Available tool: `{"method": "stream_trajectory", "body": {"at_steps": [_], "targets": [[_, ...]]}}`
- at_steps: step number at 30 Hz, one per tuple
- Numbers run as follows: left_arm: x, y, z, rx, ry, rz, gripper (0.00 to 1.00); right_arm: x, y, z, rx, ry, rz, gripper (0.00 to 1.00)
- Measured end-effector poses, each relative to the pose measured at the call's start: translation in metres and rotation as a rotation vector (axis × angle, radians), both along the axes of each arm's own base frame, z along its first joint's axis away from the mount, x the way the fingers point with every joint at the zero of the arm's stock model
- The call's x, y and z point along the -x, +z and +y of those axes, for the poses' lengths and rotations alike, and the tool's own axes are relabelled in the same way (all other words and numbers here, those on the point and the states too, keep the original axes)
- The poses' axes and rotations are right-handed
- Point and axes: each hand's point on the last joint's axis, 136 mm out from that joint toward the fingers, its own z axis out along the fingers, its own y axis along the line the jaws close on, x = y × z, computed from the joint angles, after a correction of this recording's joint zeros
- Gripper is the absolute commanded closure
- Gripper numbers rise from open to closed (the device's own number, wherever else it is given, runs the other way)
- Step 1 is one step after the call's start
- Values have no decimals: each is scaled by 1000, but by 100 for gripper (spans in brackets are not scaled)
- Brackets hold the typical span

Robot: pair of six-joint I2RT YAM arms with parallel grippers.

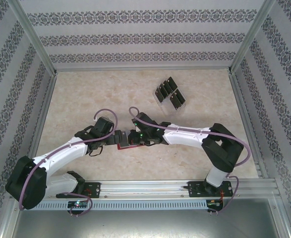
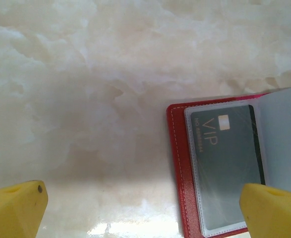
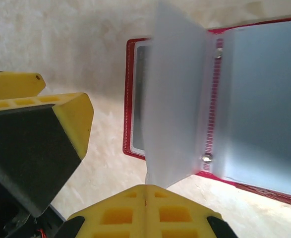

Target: Put the credit cards into the card holder

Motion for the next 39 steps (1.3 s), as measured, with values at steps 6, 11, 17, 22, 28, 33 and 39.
{"method": "stream_trajectory", "body": {"at_steps": [6, 11, 17, 22, 28, 33, 39], "targets": [[-3, 9, 3, 19, 17, -27, 0, 9, -20, 21, 22, 49, 39, 100], [-6, 15, 7, 31, 34, -48, 0, 9, -33, 33, 24, 74, 77, 58], [-10, 20, 8, 39, 45, -58, 0, 13, -18, 28, 10, 96, 68, 55], [-12, 17, 1, 54, 27, -31, 0, -11, 52, -9, -72, 39, -49, 55], [-10, -3, -14, 39, -20, 55, 0, -91, 103, -105, -37, -175, -226, 54], [-2, -21, -32, 10, -82, 116, 0, -130, 96, -162, 136, -241, -267, 54], [6, -36, -35, -25, -103, 160, 0, -166, 86, -183, 346, -189, -326, 55]]}}
